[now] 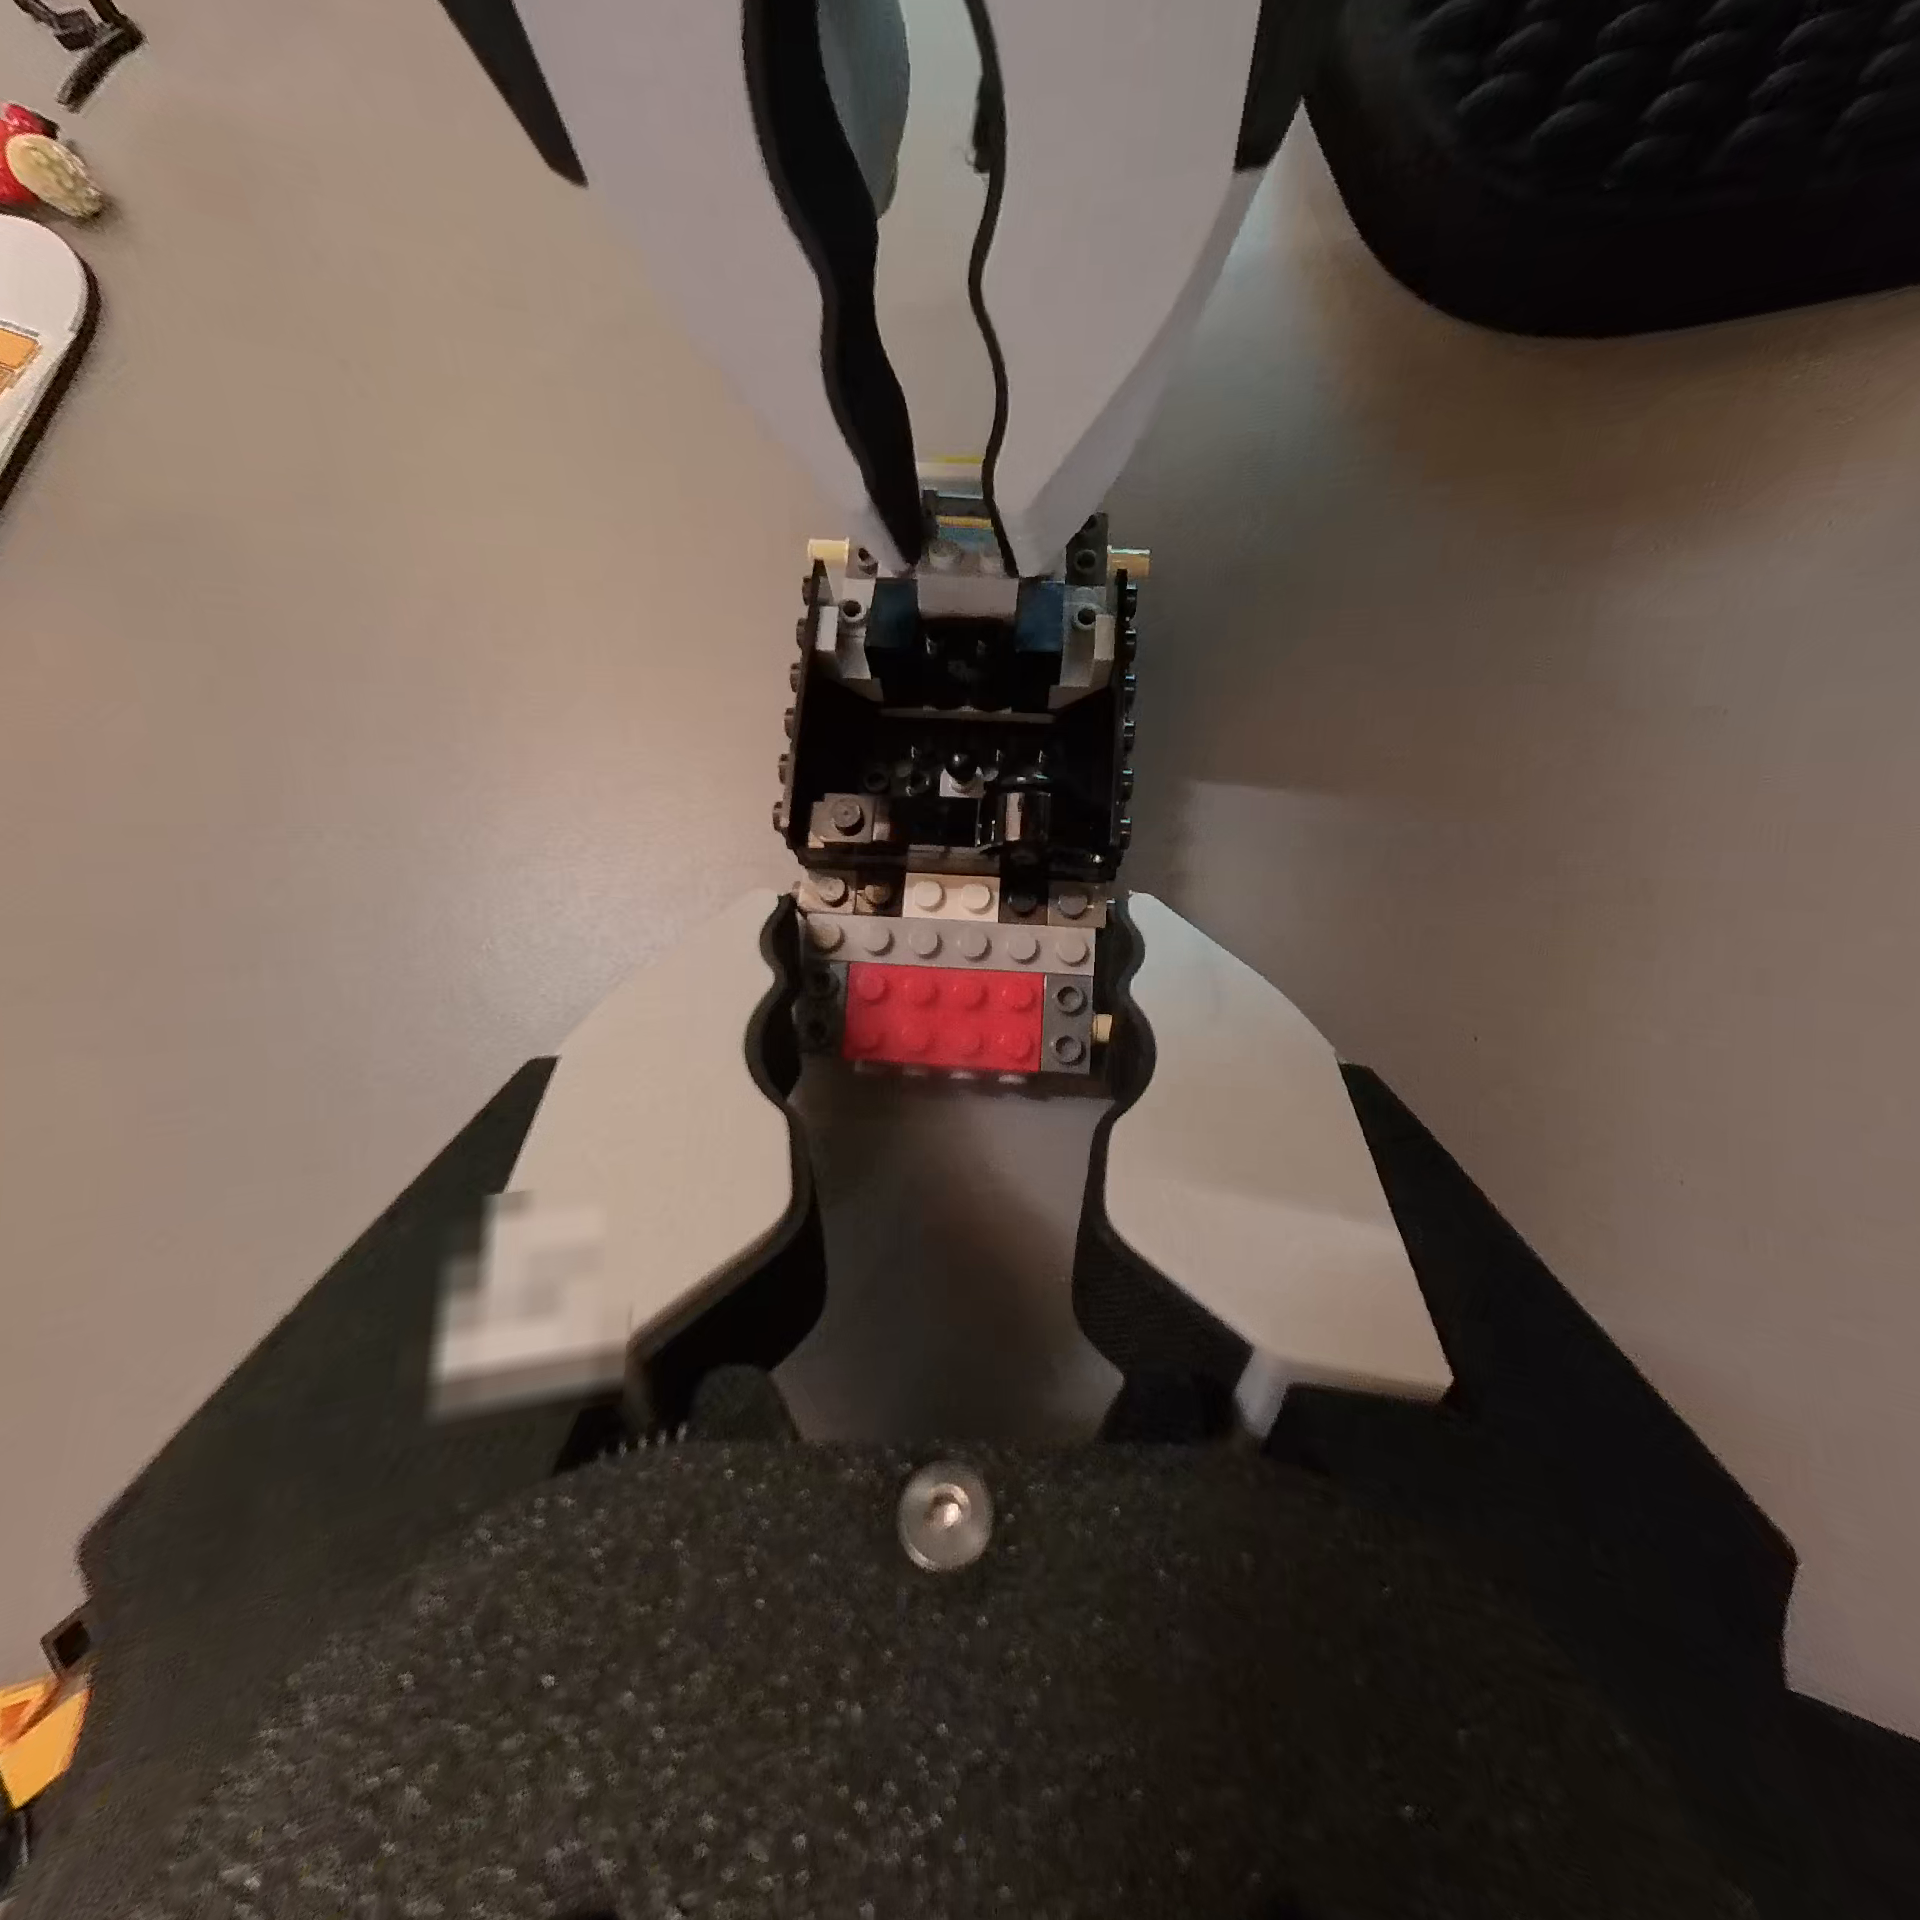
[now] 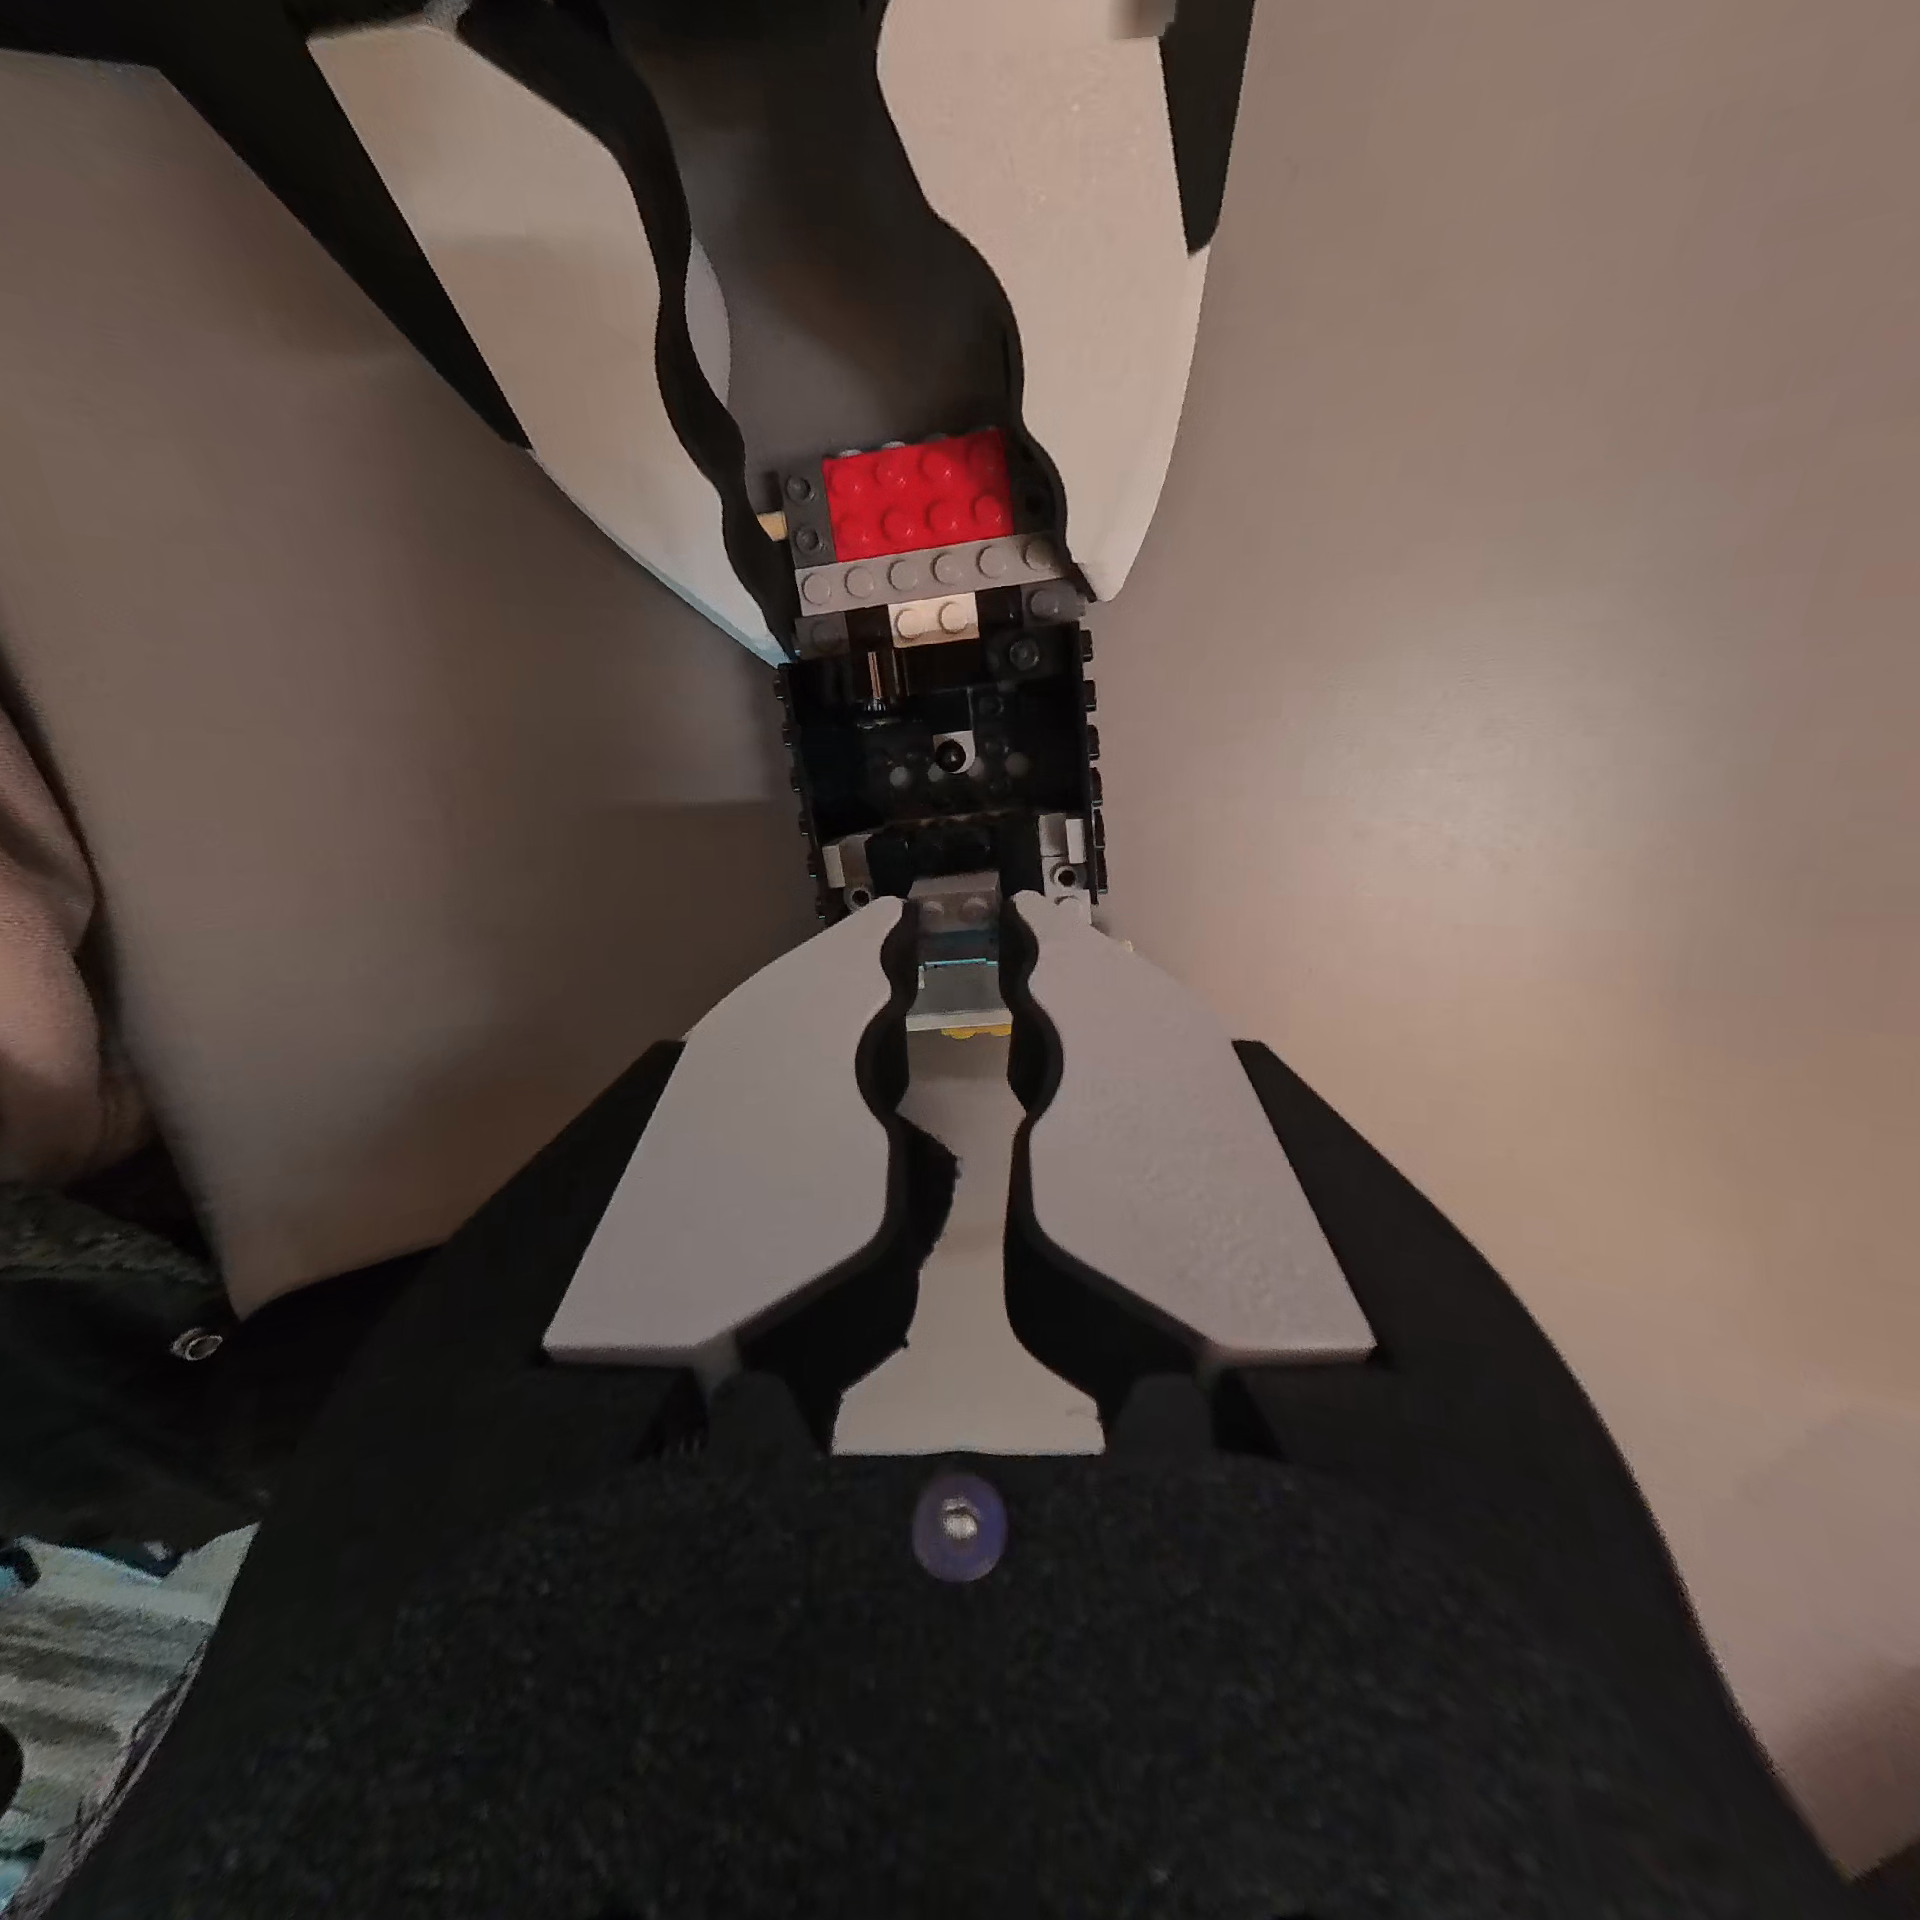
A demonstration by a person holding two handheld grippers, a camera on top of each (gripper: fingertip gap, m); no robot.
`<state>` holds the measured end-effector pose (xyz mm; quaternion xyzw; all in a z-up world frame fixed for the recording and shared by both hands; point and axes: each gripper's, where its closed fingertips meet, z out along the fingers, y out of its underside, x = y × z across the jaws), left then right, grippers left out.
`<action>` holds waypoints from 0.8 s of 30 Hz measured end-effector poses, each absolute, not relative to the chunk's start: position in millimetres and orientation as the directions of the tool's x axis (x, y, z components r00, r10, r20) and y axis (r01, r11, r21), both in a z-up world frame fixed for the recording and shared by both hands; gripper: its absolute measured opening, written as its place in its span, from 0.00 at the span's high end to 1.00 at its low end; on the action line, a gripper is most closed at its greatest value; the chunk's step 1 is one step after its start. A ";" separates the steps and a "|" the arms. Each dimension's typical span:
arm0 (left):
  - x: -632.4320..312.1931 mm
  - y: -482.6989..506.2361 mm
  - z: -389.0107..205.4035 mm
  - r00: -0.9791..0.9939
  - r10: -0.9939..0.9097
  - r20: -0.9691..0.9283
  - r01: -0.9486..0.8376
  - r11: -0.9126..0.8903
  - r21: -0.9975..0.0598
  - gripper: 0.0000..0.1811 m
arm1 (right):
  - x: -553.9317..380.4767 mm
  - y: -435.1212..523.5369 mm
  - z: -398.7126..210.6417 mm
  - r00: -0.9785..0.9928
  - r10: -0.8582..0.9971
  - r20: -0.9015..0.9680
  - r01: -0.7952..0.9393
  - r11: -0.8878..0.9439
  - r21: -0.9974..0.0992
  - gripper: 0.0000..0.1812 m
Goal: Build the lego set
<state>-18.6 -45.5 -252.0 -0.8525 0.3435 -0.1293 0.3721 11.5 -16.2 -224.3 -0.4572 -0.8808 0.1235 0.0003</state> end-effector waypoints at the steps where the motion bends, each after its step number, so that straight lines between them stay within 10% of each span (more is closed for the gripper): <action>1: -18.5 -45.6 -252.0 0.731 -0.682 -0.035 -0.490 -0.487 -0.723 0.69 | 11.6 -16.1 -224.3 -0.584 0.804 -0.114 0.805 0.556 -0.207 0.92; 24: -18.4 -45.7 -252.0 0.732 -0.681 -0.027 -0.486 -0.493 -0.722 0.69 | 9.3 -15.0 -226.7 -0.603 0.794 -0.079 0.787 0.577 -0.218 0.98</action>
